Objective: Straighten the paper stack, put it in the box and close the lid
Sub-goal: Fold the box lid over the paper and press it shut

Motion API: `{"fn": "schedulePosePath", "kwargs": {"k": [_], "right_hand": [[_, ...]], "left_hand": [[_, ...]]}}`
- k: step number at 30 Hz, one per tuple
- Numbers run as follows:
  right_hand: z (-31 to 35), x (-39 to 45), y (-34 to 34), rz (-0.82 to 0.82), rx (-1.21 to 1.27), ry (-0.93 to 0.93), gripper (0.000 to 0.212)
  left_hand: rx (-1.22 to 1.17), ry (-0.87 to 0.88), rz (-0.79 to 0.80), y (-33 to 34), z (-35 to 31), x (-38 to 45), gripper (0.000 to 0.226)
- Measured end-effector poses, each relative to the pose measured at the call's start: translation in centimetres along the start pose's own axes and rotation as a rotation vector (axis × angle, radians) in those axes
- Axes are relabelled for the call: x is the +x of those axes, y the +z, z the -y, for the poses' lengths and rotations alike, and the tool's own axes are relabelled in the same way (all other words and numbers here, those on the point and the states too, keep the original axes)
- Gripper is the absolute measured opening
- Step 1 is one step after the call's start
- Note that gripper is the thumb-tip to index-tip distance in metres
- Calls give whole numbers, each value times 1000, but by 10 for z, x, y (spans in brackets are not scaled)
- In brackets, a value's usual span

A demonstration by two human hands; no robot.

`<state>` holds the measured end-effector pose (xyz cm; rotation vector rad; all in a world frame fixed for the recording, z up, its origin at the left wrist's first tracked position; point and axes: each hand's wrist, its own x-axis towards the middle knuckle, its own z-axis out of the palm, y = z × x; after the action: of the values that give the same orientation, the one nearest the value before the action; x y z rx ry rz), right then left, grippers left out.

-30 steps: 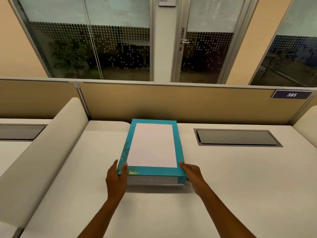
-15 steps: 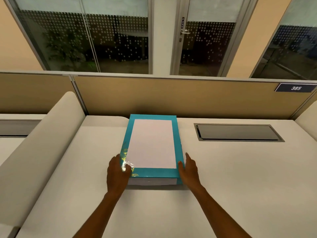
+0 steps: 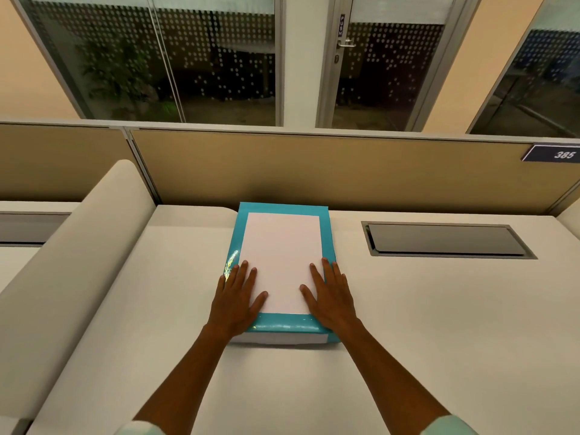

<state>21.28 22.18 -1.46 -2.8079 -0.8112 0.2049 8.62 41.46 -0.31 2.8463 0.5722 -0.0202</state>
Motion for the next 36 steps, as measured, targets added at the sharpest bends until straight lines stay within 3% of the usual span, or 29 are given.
{"fn": "schedulePosePath", "kwargs": {"k": [8,17,33,36], "right_hand": [[3,3,8,-51,21,23,72],[11,41,3,-35,1,31,81],[10,70,5,-55,-41,16,85],[10,71,3,-29,-52,11,87]], "left_hand": [[-1,-7,-36,6,-2,3,97],[7,-10,19,-2,6,54,118],[32,-5,-15,-6,3,66,117],[46,-11,29,-5,3,70,100]]}}
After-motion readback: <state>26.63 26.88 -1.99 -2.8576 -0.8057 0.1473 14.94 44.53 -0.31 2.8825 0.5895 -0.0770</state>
